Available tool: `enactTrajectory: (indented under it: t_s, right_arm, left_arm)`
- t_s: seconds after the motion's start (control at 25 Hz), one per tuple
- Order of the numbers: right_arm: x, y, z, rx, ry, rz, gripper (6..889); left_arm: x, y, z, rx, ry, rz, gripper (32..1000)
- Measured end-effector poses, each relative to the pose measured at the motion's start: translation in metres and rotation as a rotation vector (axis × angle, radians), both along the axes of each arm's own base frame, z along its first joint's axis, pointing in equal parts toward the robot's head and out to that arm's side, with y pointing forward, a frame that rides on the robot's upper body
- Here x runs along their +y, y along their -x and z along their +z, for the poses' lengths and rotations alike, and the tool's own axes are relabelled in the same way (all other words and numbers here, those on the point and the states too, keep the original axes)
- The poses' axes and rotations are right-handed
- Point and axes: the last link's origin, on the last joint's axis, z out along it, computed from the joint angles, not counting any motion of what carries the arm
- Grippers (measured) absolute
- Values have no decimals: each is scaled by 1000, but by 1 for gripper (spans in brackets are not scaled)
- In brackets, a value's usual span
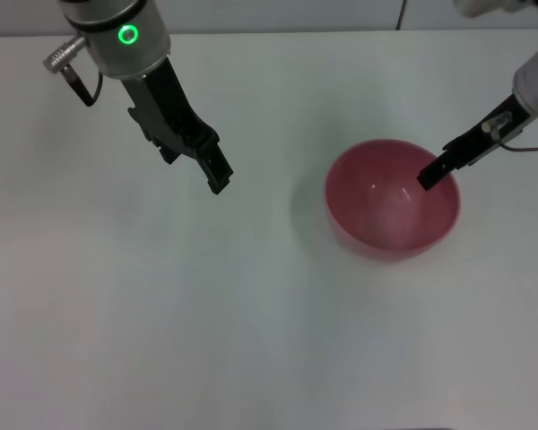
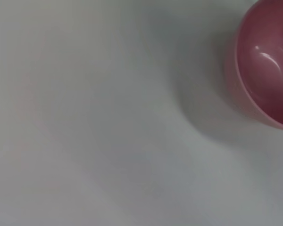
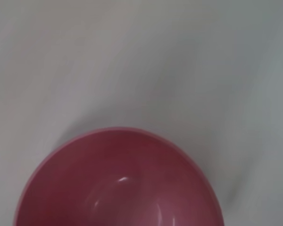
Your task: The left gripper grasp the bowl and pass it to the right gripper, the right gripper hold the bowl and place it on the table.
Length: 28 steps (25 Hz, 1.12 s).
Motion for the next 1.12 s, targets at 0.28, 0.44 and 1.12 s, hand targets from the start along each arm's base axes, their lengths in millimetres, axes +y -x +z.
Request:
enactTrajectory:
  t_s: [0.28,0.44,1.12]
  right_arm:
    - [-3,13,17,-5,39,-30,873]
    - [-6,19,30,-6,58,-65,872]
    - [-7,41,49,12,84,-118,868]
  left_arm:
    - [-1,2,0,0,2,6,861]
    - [-1,3,0,3,5,8,861]
    - [-3,5,1,5,3,26,861]
